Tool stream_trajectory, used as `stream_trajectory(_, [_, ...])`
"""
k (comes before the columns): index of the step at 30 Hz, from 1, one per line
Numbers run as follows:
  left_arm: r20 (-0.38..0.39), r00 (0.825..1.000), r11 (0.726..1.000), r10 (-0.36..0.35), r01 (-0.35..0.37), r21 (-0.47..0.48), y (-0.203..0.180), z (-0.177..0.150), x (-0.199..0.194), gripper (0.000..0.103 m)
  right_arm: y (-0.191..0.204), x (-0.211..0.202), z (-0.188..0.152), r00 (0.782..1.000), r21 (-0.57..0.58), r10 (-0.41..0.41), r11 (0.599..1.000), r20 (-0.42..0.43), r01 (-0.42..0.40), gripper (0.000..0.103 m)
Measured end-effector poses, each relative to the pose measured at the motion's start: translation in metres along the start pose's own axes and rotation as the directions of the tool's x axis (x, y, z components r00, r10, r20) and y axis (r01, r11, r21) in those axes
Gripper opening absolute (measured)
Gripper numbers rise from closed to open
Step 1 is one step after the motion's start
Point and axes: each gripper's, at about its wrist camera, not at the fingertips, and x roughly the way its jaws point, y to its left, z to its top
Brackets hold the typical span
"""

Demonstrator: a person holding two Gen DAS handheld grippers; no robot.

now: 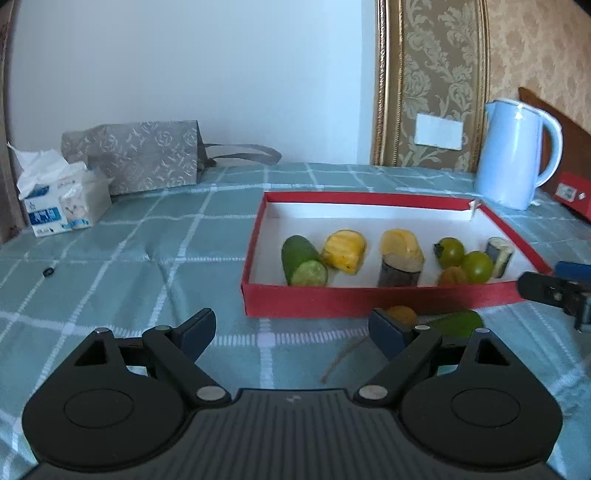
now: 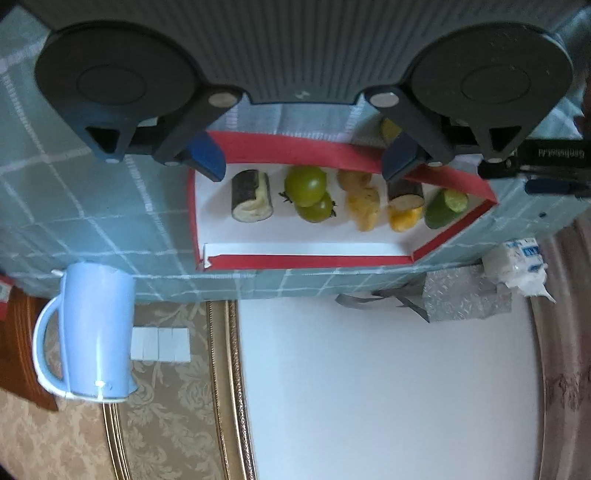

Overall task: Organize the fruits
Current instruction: 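Grasp the small brown kiwi beside the tray with the left tool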

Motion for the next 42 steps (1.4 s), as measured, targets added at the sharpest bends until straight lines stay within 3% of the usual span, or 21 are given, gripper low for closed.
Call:
stream_trajectory(7, [-0.125, 0.99, 0.998, -0.059, 0.058, -0.011, -0.002, 0.003, 0.029, 0.09, 0.008, 0.0, -0.004, 1.0, -0.037, -0.003, 0.999, -0.004, 0.003, 0.09])
stream_trajectory(12, [-0.138, 0.981, 0.99, -0.14, 0.142, 0.004, -0.006, 0.0, 0.025, 0.09, 0.006, -0.001, -0.001, 1.0, -0.019, -0.009, 1.0, -0.002, 0.009, 0.091])
stream_trajectory(17, [-0.151, 0.963, 0.969, -0.222, 0.235, 0.078, -0.028, -0.007, 0.013, 0.09, -0.002, -0.003, 0.001, 1.0, 0.021, -0.025, 0.999, 0.01, 0.025, 0.093])
stream_trajectory(19, [-0.112, 0.973, 0.972, -0.201, 0.213, 0.104, -0.032, -0.006, 0.006, 0.09, -0.005, -0.003, 0.002, 1.0, 0.035, -0.026, 0.999, 0.011, 0.025, 0.093])
stream_trajectory(22, [-0.052, 0.992, 0.986, -0.118, 0.123, 0.112, -0.03, -0.003, 0.004, 0.09, -0.007, -0.001, 0.002, 0.999, 0.044, -0.033, 0.998, 0.003, 0.033, 0.093])
stream_trajectory(27, [-0.142, 0.98, 0.988, -0.137, 0.146, 0.058, -0.026, 0.004, 0.027, 0.09, -0.006, 0.0, 0.002, 0.999, 0.037, -0.035, 0.999, -0.005, 0.035, 0.095])
stream_trajectory(28, [-0.144, 0.98, 0.987, -0.138, 0.148, 0.059, -0.027, 0.005, 0.03, 0.088, -0.006, 0.0, 0.002, 0.999, 0.037, -0.036, 0.999, -0.004, 0.036, 0.096])
stream_trajectory(30, [-0.146, 0.98, 0.986, -0.133, 0.146, 0.077, -0.031, 0.005, 0.031, 0.073, -0.007, -0.001, 0.001, 0.999, 0.041, -0.033, 0.999, -0.004, 0.033, 0.096])
stream_trajectory(37, [-0.12, 0.984, 0.975, -0.132, 0.151, 0.16, -0.051, 0.002, 0.028, 0.053, -0.007, 0.0, 0.002, 0.999, 0.041, -0.033, 0.999, -0.013, 0.033, 0.098])
stream_trajectory(42, [-0.114, 0.98, 0.966, -0.165, 0.184, 0.183, -0.058, 0.004, 0.029, 0.029, -0.006, 0.0, 0.002, 0.999, 0.041, -0.039, 0.998, -0.015, 0.04, 0.1])
